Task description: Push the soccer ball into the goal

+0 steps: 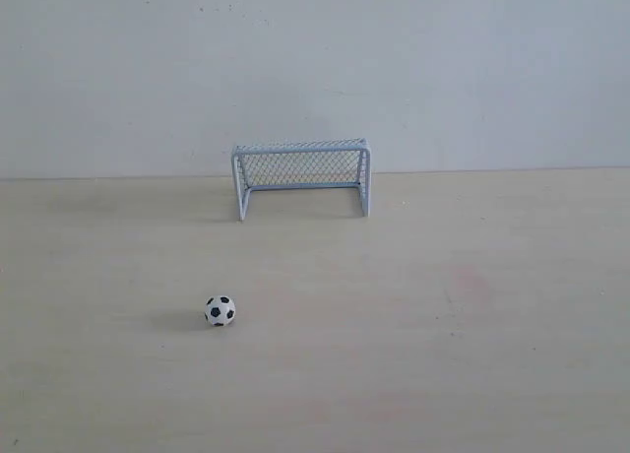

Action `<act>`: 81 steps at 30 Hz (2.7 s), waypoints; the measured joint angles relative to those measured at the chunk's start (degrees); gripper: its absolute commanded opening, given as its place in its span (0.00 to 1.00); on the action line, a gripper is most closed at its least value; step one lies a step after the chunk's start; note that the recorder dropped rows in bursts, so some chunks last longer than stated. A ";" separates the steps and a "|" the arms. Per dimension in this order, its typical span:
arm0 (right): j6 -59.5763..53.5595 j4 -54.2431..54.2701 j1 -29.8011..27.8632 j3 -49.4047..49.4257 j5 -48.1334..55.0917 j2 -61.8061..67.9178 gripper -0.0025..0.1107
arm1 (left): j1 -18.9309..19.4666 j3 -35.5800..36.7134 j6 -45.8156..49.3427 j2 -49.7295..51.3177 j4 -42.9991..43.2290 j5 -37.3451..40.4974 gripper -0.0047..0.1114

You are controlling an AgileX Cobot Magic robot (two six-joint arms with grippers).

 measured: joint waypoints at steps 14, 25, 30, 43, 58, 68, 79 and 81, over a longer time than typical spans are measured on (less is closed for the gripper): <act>0.00 0.00 0.00 0.00 0.00 0.00 0.02 | 0.00 0.00 0.00 0.00 0.65 0.00 0.08; 0.00 0.00 0.00 0.00 0.00 0.00 0.02 | 0.00 -17.14 -1.22 -0.20 -10.53 1.03 0.08; 0.00 0.00 0.00 0.00 0.00 0.00 0.02 | 0.00 -27.37 -1.22 -0.22 -10.99 3.97 0.08; 0.00 0.00 0.00 0.00 0.00 0.00 0.02 | -0.19 -33.30 -1.72 5.24 -17.93 1.02 0.08; 0.00 0.00 0.00 0.00 0.00 0.00 0.02 | -2.40 -73.11 55.79 60.69 -18.64 44.50 0.08; 0.00 0.00 0.00 0.00 0.00 0.00 0.02 | -2.40 -74.16 81.67 82.24 -6.54 45.30 0.08; 0.00 0.00 0.00 0.00 0.00 0.00 0.02 | -3.31 -72.19 92.71 100.66 -6.99 35.32 0.08; 0.00 0.00 0.00 0.00 0.00 0.00 0.02 | -5.02 -72.19 92.72 103.10 -5.79 35.43 0.08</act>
